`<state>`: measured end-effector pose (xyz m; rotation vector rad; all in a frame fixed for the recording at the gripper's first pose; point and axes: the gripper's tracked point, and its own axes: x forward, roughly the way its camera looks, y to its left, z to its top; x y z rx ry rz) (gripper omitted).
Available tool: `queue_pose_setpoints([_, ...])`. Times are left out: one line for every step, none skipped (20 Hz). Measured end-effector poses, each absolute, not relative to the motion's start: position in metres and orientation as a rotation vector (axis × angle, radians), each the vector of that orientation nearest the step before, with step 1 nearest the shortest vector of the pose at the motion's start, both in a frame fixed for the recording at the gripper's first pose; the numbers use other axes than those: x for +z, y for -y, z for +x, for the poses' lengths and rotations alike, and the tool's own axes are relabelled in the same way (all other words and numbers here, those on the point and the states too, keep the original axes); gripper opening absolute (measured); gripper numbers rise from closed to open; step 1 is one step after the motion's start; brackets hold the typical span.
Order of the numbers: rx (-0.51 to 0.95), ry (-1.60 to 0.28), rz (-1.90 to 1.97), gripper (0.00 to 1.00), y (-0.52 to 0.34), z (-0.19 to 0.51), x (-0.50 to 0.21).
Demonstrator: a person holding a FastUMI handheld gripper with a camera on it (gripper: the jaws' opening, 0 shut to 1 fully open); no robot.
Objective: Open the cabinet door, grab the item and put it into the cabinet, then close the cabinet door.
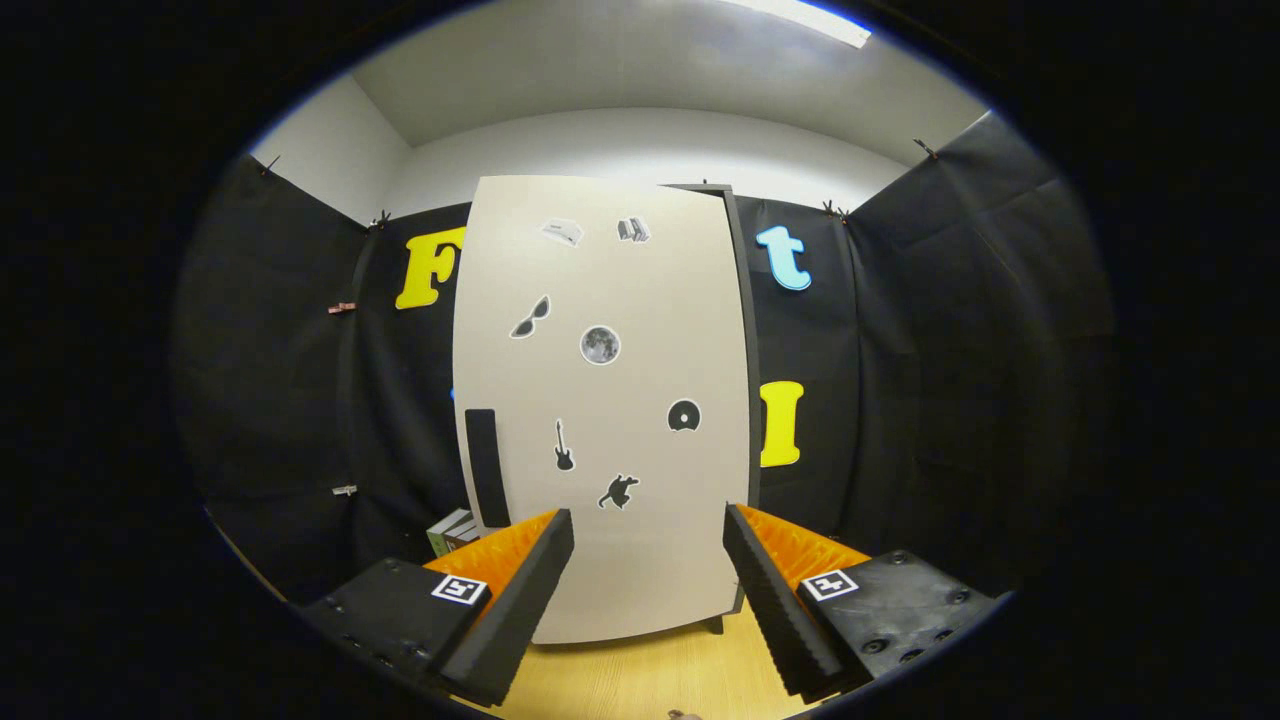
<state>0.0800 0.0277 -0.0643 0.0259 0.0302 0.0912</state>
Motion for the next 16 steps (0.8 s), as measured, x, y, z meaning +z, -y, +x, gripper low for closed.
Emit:
queue_pose_setpoints([0.087,-0.03,0.022,0.98,-0.024,0.077,-0.064])
queue_pose_setpoints([0.082,-0.028,0.019,0.98,-0.022,0.074,-0.061])
queue_pose_setpoints([0.078,-0.022,0.018,0.98,-0.019,0.073,-0.059])
queue_pose_setpoints([0.074,-0.018,0.017,0.98,-0.018,0.071,-0.057])
queue_pose_setpoints([0.07,-0.018,0.012,0.98,-0.016,0.069,-0.056])
queue_pose_setpoints([0.064,-0.018,0.0,0.98,-0.013,0.068,-0.057])
queue_pose_setpoints([0.054,-0.018,-0.016,0.98,-0.01,0.066,-0.057])
queue_pose_setpoints([0.045,-0.018,-0.031,0.98,-0.007,0.065,-0.057])
queue_pose_setpoints([0.039,-0.017,-0.043,0.98,-0.005,0.064,-0.057])
queue_pose_setpoints([0.035,-0.016,-0.05,0.98,-0.004,0.065,-0.057])
queue_pose_setpoints([0.035,-0.019,-0.052,0.98,-0.004,0.064,-0.057])
queue_pose_setpoints([0.039,-0.02,-0.051,0.98,-0.004,0.065,-0.058])
queue_pose_setpoints([0.04,-0.02,-0.048,0.98,-0.004,0.064,-0.057])
queue_pose_setpoints([0.042,-0.018,-0.045,0.98,-0.004,0.065,-0.056])
queue_pose_setpoints([0.044,-0.017,-0.042,0.98,-0.005,0.065,-0.056])
queue_pose_setpoints([0.048,-0.015,-0.038,0.98,-0.006,0.066,-0.056])
